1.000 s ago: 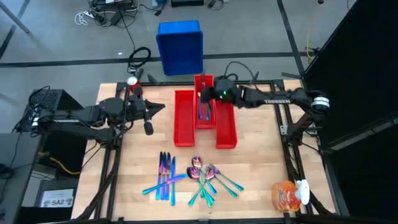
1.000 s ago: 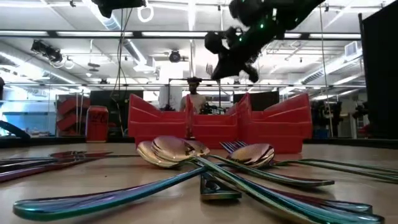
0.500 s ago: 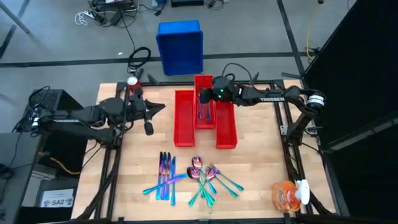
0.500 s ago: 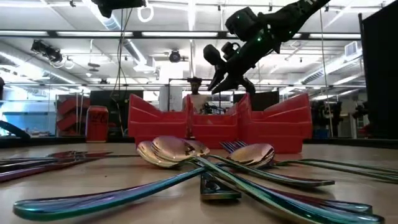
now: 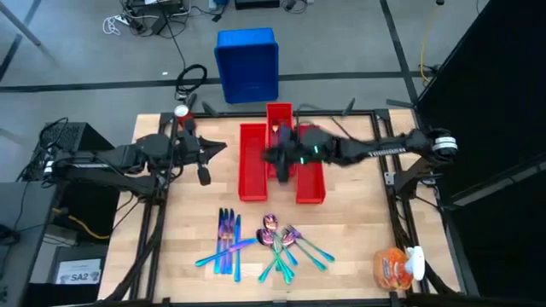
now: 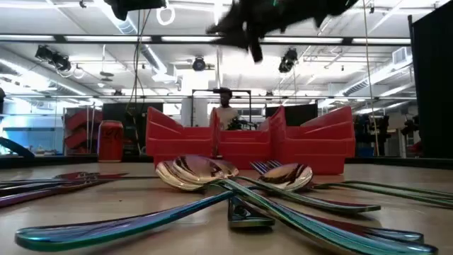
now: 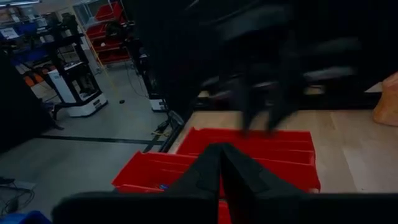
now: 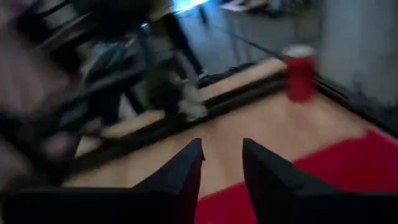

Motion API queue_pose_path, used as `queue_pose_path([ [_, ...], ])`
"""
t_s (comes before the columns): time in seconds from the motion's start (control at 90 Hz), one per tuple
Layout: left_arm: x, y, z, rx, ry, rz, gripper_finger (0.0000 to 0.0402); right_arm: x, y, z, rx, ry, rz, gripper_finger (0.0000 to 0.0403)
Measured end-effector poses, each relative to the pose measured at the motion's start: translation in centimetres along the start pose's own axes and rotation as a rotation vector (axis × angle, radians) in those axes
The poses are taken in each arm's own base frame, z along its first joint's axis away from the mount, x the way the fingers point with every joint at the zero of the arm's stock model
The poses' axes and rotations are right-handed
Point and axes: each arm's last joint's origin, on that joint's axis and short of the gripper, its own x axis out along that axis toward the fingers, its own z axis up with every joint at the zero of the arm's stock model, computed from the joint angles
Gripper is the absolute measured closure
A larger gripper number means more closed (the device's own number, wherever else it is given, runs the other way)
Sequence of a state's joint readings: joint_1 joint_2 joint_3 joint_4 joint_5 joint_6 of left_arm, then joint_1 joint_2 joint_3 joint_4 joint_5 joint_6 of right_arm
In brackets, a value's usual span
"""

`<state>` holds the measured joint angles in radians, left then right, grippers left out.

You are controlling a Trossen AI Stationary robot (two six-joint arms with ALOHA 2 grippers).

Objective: Sort silverware
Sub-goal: Put the iridescent fork into the middle orange bin

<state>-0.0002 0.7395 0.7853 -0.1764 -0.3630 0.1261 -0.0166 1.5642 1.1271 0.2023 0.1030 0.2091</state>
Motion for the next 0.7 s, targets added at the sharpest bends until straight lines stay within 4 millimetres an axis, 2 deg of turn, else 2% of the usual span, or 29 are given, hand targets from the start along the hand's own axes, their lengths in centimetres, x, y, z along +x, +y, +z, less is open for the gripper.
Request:
queue_pose_path([
  [0.1,0.0,0.0,0.0,0.000,-0.001,0.001,0.0401,-1.3,5.5,-1.7,-0.288,0.037,-0.127,0.0324],
  [0.2,0.0,0.0,0.0,0.000,0.000,0.000,0.0401,-3.4,10.2,-3.3,-0.515,0.013,-0.361,0.0330],
  [0.289,0.0,0.0,0.0,0.000,0.000,0.000,0.0402,-5.5,13.5,-4.3,-0.592,-0.022,-0.548,0.0333],
  [0.356,0.0,0.0,0.0,0.000,-0.001,0.000,0.0402,-7.2,15.7,-4.8,-0.589,-0.057,-0.590,0.0335],
  [0.478,0.0,0.0,0.0,0.000,0.000,0.000,0.0401,-10.3,18.7,-5.8,-0.552,-0.108,-0.616,0.0336],
  [0.567,0.0,0.0,0.0,0.000,0.000,0.000,0.0401,-11.8,20.1,-6.3,-0.510,-0.137,-0.608,0.0333],
  [0.7,0.0,0.0,0.0,0.000,0.000,0.000,0.0401,-13.2,21.6,-7.0,-0.449,-0.156,-0.451,0.0323],
])
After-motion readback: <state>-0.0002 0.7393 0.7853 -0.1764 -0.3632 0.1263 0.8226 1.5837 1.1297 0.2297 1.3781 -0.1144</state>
